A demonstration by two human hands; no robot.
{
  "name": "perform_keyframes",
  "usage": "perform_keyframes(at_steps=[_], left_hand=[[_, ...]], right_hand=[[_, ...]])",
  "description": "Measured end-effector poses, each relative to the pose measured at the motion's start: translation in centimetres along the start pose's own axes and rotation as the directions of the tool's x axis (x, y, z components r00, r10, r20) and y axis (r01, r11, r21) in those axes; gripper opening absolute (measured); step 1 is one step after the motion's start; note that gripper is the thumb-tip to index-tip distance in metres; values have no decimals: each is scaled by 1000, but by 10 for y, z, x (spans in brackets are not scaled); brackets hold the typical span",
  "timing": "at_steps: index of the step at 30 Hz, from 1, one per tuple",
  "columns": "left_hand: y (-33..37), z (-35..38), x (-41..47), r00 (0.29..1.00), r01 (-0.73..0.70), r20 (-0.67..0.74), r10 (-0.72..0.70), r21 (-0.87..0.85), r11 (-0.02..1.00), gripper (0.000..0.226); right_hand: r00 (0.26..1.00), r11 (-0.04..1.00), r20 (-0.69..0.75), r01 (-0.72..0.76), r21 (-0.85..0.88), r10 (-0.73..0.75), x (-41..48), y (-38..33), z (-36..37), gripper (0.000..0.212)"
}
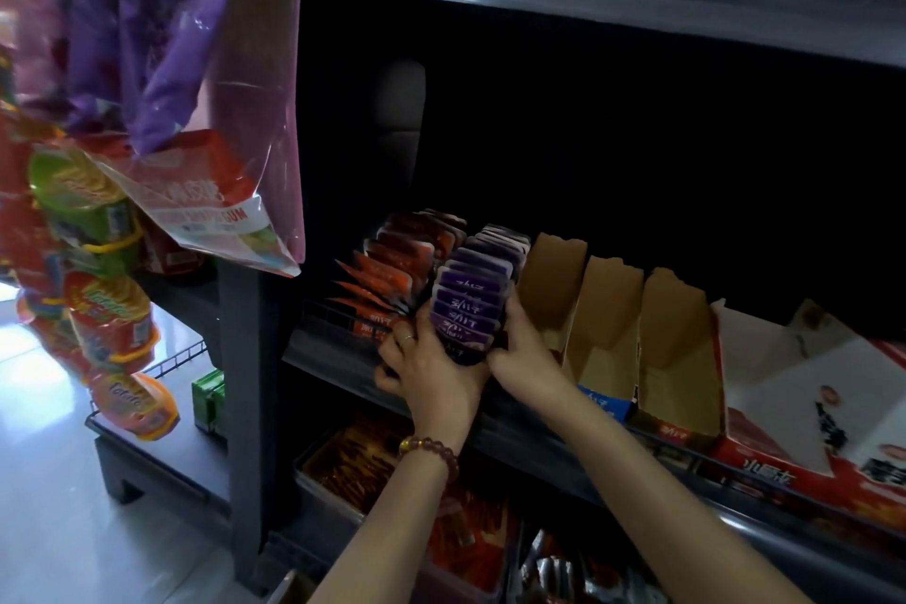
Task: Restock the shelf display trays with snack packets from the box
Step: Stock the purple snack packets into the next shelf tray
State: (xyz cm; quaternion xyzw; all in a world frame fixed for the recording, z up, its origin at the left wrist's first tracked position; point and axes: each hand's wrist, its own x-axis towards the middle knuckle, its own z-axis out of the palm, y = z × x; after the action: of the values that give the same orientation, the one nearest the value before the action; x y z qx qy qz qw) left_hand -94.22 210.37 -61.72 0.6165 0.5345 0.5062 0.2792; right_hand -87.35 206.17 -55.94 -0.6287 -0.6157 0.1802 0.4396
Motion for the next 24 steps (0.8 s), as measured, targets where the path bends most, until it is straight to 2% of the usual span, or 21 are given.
perform_keyframes(at_steps=[3,5,8,10,13,16,18,20,22,24], left_hand=[[1,-1,0,1000,-4,20,4,18,1000,91],[3,-3,0,1000,3,28,-4,42,999,92],[1,-10,-2,997,-17,79,13,40,999,97],[-5,-17,-5,990,-64,124,65,-16,998,95],[-18,-35,-22,983,-143,109,150,-67,987,82],[-42,-62,-51,959,-229,153,237,-67,971,55],[-69,-84,-74,880,-363,313,358,-45,931,34],[-103,-106,-96,729,-473,565,387,8,881,23],[-135,-127,-120,567,-538,777,275,96,837,17],[-163,-144,-143,451,-577,879,153,156,802,15]], right_hand=[[1000,1000,18,-13,16,13,-6,-1,-9,75],[997,1000,-75,22,8,-21,-18,2,-10,76],[981,998,-189,40,-39,-46,-41,9,-7,65],[964,991,-233,120,-65,-132,-60,11,-7,53],[931,960,-234,264,-97,-279,-93,16,-3,37],[956,964,-127,255,-78,-263,-131,32,10,28],[979,973,36,204,-111,-201,-156,48,25,26],[959,969,266,151,-194,-96,-180,70,45,24],[872,952,488,113,-283,42,-203,98,70,25],[741,939,647,66,-336,180,-222,126,98,26]])
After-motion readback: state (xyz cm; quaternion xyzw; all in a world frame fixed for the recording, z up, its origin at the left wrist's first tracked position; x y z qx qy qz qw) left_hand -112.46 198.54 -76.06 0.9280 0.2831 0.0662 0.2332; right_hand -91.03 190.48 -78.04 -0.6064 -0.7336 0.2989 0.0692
